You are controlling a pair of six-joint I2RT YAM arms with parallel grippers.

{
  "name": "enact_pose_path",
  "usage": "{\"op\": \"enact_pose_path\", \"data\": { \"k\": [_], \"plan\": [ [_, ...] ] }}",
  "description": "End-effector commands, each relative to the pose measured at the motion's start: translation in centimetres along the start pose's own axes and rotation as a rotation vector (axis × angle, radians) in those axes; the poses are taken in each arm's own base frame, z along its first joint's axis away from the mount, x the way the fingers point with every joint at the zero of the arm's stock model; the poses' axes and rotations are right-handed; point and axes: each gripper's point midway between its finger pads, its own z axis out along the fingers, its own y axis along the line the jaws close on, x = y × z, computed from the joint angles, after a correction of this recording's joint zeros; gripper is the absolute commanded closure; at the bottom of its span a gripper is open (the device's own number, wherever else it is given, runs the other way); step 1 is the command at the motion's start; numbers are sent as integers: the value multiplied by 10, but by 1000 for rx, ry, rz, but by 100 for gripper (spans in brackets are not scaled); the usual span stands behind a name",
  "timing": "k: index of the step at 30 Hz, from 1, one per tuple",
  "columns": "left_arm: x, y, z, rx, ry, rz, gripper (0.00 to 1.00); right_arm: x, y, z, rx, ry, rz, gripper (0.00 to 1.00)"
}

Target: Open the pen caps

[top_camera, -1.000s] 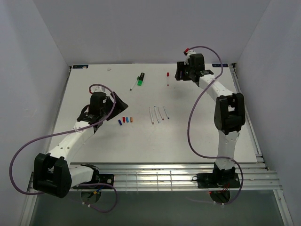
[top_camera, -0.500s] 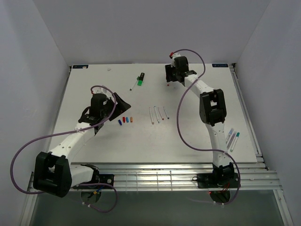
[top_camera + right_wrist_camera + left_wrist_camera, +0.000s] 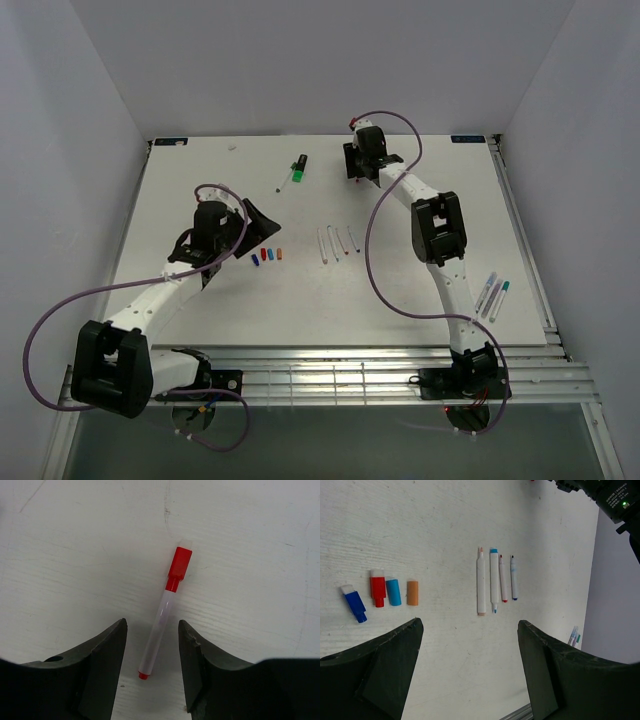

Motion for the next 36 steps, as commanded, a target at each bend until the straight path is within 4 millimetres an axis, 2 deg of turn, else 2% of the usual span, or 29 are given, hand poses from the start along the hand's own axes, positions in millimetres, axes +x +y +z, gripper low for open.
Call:
{"op": "enact_pose_path", "data": {
  "k": [1,7,11,16,18,21,22,24,25,26,27,28,29,30,31,32,33,34,35,36],
  "plan": [
    [0,-8,-5,39,-3,6,13,-3,-5,5,31,-1,1,49],
    [-1,-9,-5,42,-6,11,13,13,-1,6,18,46,25,58],
    [-2,-11,-6,46,-8,14,13,15,-1,1,20,64,39,72],
    [0,-10,-9,46,-4,13,13,29,-2,-1,26,126,49,83],
    [-1,-13,-11,57,-6,12,14,32,-2,-3,24,137,49,92],
    [-1,-17,-13,67,2,11,14,30,0,-8,-4,135,54,92],
    [0,-17,-13,64,11,10,14,16,2,-16,-16,107,57,92],
    [-1,-22,-15,76,19,11,14,11,7,-24,-45,72,61,92],
    [0,-22,-16,74,29,9,14,-18,10,-45,-69,10,67,92],
    [0,-24,-17,76,32,6,14,-18,13,-52,-85,-2,71,92],
    [1,-26,-18,83,42,4,14,-26,16,-63,-98,-14,81,92],
    [1,-27,-19,88,45,1,14,-51,21,-89,-120,-58,88,92],
    [2,-28,-19,87,49,-11,14,-56,25,-104,-129,-64,96,92],
    [2,-31,-20,94,55,-17,15,-33,38,-112,-171,-22,111,92],
    [3,-31,-19,96,67,-24,15,-53,45,-145,-205,-73,114,92],
    [4,-35,-18,105,78,-41,15,-50,51,-159,-221,-71,117,92],
    [6,-42,-19,135,107,-49,16,-19,63,-166,-243,-10,112,92],
    [8,-46,-16,150,129,-56,16,-28,73,-194,-289,-39,117,92],
    [10,-51,-16,171,147,-61,16,-20,81,-207,-310,-29,114,92],
    [11,-56,-16,186,163,-80,18,13,97,-216,-338,32,96,92]
  ]
}}
